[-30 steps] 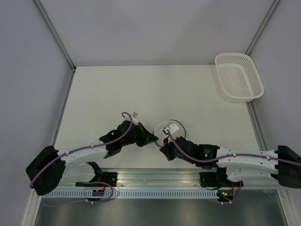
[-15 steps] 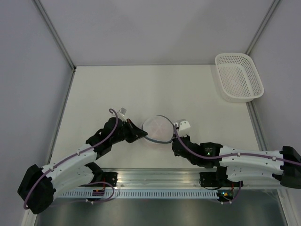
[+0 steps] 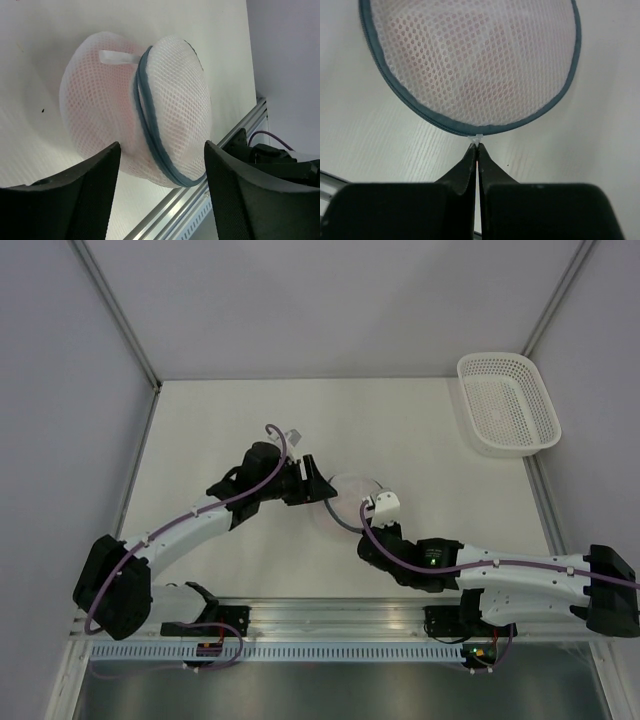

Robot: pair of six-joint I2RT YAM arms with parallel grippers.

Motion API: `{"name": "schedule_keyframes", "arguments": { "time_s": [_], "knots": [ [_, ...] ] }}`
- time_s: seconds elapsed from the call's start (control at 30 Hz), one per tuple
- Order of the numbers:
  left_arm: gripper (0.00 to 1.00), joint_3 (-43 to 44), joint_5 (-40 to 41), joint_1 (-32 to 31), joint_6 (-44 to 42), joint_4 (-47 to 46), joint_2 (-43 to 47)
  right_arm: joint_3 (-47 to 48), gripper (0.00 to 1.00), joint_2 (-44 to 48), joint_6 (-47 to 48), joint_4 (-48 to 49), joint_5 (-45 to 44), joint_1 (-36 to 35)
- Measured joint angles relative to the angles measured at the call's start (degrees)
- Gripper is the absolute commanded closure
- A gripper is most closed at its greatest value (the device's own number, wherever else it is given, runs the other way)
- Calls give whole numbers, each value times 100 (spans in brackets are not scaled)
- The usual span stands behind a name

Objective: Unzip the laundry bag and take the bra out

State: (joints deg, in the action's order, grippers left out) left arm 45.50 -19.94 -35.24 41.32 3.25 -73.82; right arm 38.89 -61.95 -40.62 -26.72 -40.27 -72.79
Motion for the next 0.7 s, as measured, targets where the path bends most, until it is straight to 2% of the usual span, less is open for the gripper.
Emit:
{"name": "schedule_keyframes", "arguments": {
  "time_s": [0.07,0.17,0.37,0.47,0.57,0.7],
  "knots": [
    [23,55,76,31,55,55,0,-13,100,0,61,201,120,4],
    [22,-234,258,28,297,136,262,-46,100,0,177,516,345,7],
    [21,-1506,479,-4,1224,446,1805,-306,99,50,564,1366,1163,31],
    [21,-1847,483,-127,1718,413,2387,-367,100,50,708,1755,1615,52],
    [21,-2033,487,-297,2118,190,2511,-374,100,-9,769,2098,1950,74],
    [26,-2170,487,-675,2509,-225,2173,-374,99,-280,765,2549,2341,98]
  ]
}}
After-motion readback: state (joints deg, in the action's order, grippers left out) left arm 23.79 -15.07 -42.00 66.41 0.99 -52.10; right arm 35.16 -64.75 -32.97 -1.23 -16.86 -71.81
